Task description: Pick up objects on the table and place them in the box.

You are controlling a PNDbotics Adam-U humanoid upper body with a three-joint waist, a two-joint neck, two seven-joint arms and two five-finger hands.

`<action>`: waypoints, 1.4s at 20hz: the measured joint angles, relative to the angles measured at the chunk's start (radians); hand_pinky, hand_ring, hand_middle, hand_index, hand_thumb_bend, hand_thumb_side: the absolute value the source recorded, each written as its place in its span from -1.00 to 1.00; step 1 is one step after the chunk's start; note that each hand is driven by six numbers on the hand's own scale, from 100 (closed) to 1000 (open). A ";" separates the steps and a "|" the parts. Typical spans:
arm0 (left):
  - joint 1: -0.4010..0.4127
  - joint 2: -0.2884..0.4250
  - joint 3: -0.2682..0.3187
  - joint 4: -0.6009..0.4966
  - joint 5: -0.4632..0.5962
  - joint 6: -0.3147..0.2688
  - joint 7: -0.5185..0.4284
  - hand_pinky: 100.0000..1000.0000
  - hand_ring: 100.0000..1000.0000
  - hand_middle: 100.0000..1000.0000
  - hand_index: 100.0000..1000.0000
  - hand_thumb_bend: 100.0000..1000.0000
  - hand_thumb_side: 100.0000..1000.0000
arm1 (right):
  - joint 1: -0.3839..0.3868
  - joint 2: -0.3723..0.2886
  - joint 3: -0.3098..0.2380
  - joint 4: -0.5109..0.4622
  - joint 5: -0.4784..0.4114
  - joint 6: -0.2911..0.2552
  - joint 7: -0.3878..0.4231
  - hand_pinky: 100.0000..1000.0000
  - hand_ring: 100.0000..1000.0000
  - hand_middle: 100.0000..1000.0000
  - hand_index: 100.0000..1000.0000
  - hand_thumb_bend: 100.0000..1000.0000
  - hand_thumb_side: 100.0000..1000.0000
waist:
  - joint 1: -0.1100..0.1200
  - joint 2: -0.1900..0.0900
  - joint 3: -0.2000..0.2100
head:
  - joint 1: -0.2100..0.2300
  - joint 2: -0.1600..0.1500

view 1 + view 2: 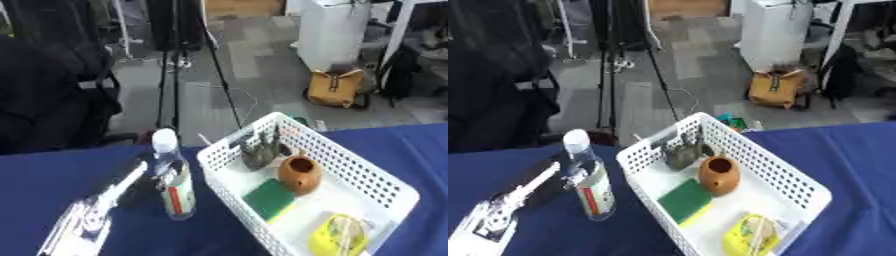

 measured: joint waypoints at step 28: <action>-0.023 -0.019 -0.005 0.009 -0.023 0.009 0.048 1.00 1.00 1.00 0.96 -0.89 1.00 | 0.000 0.002 0.000 0.000 -0.001 0.001 0.002 0.20 -0.08 0.10 0.32 -1.00 0.59 | 0.003 0.000 -0.011 | 0.002 -0.017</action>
